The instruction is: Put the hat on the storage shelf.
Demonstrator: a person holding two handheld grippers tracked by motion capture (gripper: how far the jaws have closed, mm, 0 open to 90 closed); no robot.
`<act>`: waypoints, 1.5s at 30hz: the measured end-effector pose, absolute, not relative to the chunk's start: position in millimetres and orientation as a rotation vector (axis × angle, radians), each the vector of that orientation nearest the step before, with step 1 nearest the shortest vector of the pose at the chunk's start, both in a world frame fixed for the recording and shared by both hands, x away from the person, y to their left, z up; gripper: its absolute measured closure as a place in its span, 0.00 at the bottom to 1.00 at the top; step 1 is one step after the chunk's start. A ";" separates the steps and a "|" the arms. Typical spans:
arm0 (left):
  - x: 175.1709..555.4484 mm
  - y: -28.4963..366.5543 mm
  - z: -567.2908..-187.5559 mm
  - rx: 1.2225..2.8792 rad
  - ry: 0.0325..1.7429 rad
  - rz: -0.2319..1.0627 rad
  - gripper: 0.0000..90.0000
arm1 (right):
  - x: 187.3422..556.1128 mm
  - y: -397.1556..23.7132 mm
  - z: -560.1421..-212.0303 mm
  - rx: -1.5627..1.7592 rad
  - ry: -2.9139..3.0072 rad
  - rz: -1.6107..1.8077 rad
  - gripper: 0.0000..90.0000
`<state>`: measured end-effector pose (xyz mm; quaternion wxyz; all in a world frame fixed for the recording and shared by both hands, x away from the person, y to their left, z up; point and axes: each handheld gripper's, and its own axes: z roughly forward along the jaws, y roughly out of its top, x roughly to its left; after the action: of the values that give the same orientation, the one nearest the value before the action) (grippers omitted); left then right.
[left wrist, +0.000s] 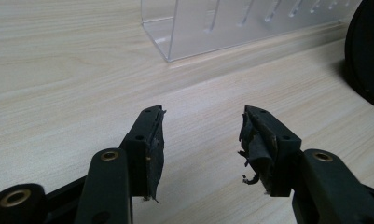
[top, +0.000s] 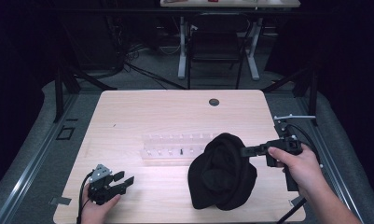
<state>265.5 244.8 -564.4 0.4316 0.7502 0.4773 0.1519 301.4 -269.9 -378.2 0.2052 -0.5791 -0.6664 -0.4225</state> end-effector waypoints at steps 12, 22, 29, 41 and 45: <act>265.4 244.7 -564.4 1.872 1.189 0.374 0.54 | 301.7 -276.1 -354.8 -1.588 -1.820 -1.283 0.98; 265.5 244.7 -564.1 1.876 1.188 0.373 0.54 | 301.9 -283.7 -336.3 -1.583 -1.840 -1.403 0.98; 265.5 244.9 -564.2 1.874 1.190 0.376 0.54 | 304.6 -278.5 -329.6 -1.569 -1.831 -1.480 0.98; 265.9 244.6 -564.6 1.878 1.188 0.374 0.54 | 315.0 -270.2 -321.6 -1.554 -1.845 -1.564 0.98; 266.0 244.5 -564.5 1.877 1.185 0.373 0.54 | 319.5 -266.0 -319.6 -1.555 -1.864 -1.561 0.98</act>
<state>266.0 244.5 -564.5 0.4305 0.7526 0.4752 0.1495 319.5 -266.0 -319.6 0.1275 -0.5344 -0.6406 -0.5364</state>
